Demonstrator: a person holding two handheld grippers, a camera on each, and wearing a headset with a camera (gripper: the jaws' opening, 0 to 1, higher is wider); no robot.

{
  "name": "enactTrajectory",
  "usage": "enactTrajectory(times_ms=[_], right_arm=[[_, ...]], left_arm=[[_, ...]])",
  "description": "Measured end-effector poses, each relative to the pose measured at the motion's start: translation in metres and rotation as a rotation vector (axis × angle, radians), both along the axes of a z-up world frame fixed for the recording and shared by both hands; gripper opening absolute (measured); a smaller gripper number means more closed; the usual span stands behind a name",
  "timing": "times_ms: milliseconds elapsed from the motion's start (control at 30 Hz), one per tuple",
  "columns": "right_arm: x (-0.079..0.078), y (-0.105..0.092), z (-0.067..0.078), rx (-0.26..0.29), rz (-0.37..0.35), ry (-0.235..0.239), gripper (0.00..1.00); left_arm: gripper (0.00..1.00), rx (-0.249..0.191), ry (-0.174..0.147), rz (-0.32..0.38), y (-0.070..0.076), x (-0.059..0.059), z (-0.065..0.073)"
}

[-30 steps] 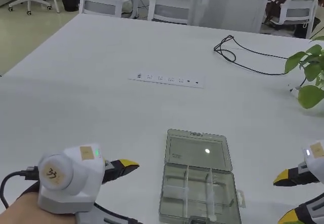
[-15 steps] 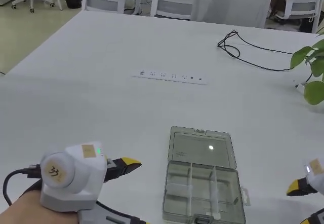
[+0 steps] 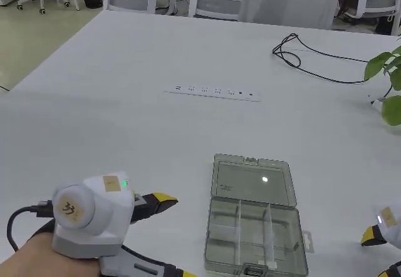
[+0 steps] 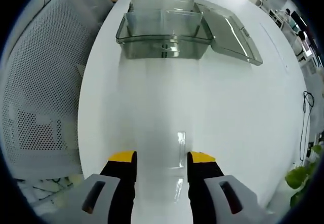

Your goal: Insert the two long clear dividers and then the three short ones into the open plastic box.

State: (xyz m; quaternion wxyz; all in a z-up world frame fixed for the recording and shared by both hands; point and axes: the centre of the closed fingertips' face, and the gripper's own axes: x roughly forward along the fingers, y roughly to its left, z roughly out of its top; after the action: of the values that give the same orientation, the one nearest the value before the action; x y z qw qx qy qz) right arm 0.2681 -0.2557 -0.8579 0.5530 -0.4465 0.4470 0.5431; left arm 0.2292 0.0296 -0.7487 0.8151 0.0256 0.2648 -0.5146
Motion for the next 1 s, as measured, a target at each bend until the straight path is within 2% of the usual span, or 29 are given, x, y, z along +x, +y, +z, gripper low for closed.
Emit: enactTrajectory(times_ms=[67, 167, 633, 800, 1000], right_arm=[[0.0, 0.0, 0.0, -0.001, 0.007, -0.002, 0.4], [0.0, 0.0, 0.0, -0.002, 0.014, -0.005, 0.33], [-0.002, 0.001, 0.003, 0.008, -0.006, -0.018, 0.33], [-0.001, 0.004, 0.014, 0.03, -0.022, -0.042, 0.33], [0.0, 0.018, 0.033, 0.073, -0.034, -0.085, 0.33]], left_arm=[[0.96, -0.001, 0.002, 0.0, 0.0, 0.0, 0.0], [0.96, -0.001, 0.001, -0.002, 0.0, 0.001, 0.0], [0.95, -0.002, -0.001, -0.003, -0.001, 0.0, 0.003], [0.95, -0.011, -0.003, -0.002, -0.002, 0.0, 0.007], [0.94, -0.038, -0.001, 0.006, -0.005, 0.002, 0.014]])
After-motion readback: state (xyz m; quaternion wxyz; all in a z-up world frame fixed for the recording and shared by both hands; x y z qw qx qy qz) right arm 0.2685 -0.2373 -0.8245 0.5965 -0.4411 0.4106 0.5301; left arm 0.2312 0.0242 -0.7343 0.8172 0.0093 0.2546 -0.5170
